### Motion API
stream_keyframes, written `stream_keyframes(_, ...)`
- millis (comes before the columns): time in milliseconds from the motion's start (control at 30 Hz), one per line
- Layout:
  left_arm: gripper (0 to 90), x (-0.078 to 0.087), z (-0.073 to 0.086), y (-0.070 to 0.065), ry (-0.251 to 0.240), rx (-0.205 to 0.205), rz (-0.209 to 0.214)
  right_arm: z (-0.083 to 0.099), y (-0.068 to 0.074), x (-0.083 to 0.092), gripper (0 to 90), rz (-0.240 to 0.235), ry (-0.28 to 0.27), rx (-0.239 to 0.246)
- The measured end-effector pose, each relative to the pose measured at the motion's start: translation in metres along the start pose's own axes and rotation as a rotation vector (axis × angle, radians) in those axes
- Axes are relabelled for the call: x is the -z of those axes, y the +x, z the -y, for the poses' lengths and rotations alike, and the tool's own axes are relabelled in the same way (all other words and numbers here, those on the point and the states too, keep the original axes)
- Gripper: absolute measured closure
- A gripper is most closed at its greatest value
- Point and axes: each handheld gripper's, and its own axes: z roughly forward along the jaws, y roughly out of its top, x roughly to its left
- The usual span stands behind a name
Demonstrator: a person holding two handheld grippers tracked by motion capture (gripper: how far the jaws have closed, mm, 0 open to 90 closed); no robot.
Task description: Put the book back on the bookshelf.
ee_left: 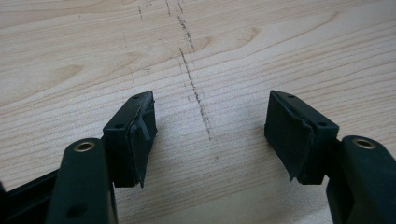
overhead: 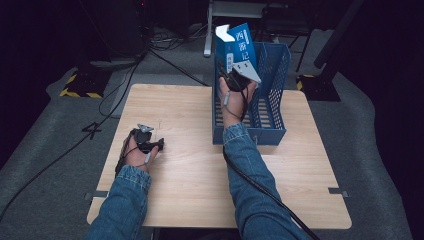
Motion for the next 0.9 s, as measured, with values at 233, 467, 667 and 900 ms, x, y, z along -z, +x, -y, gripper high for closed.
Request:
stream_keyframes(233,34.3,0.0,0.0,0.0,-0.001,0.0,-0.001,0.008,0.009,-0.001,59.3,-0.001,0.038,0.04)
stream_keyframes(467,34.4,0.0,0.0,0.0,-0.001,0.001,-0.001,-0.006,0.006,0.005,60.5,-0.008,0.046,0.04)
stream_keyframes(667,34.4,-0.001,-0.001,-0.001,0.0,0.003,-0.003,-0.033,-0.004,0.049,61.3,-0.087,0.04,-0.001)
stream_keyframes(900,34.8,-0.001,-0.001,-0.001,-0.001,0.003,-0.006,-0.066,-0.008,0.122,61.5,-0.325,0.026,0.039)
